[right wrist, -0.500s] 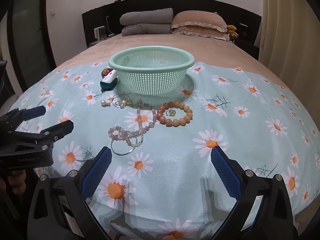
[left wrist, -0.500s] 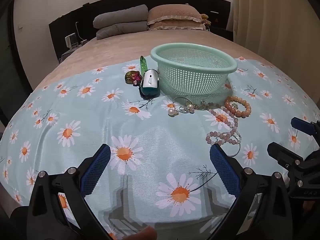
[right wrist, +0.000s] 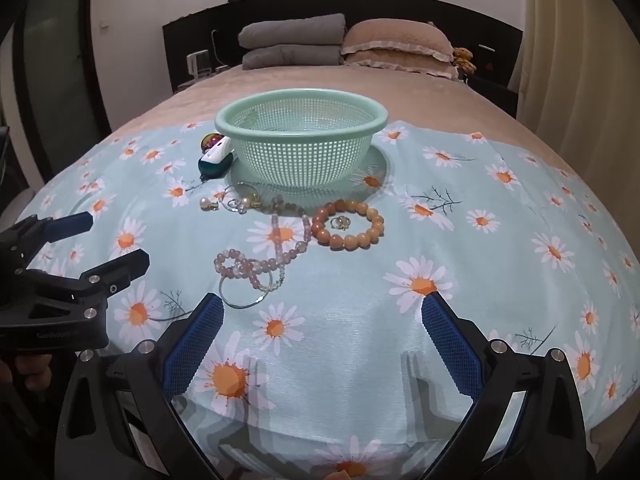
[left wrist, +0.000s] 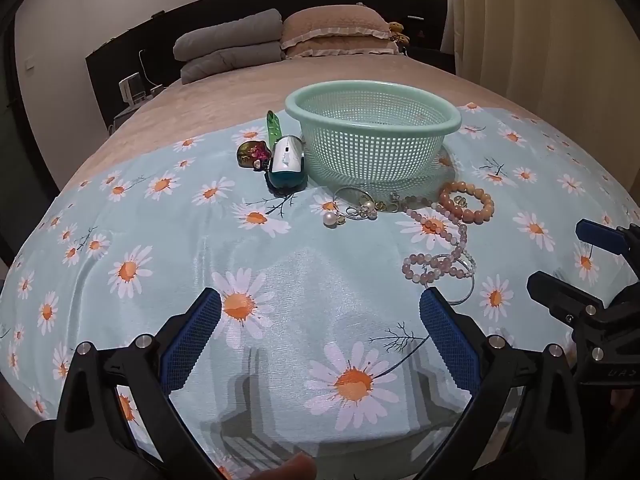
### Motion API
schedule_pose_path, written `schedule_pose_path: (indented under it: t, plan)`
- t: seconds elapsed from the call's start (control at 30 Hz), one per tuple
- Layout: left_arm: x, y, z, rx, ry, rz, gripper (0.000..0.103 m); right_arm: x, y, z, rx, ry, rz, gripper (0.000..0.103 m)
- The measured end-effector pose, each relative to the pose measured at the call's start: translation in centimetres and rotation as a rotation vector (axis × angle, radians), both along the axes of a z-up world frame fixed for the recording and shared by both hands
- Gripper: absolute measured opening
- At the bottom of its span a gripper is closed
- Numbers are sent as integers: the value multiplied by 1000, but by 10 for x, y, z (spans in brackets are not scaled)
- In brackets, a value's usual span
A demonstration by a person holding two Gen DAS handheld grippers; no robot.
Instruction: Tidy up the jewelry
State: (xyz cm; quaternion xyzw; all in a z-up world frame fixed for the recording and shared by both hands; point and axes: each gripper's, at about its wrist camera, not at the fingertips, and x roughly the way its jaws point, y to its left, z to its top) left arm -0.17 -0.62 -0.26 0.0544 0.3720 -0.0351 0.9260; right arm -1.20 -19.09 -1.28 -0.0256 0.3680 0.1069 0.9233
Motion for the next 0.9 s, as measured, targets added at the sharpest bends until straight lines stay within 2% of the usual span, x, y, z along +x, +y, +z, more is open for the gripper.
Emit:
schedule_pose_path:
  t: [0.43, 0.5, 0.9]
  plan:
    - [3, 8, -1, -14, 8, 27, 97, 1, 0, -2, -6, 7, -1, 95]
    - [4, 10, -2, -34, 19, 19, 97, 0, 1, -2, -6, 5, 3, 95]
    - [3, 4, -4, -20, 27, -6, 97, 1, 2, -3, -19, 11, 1, 95]
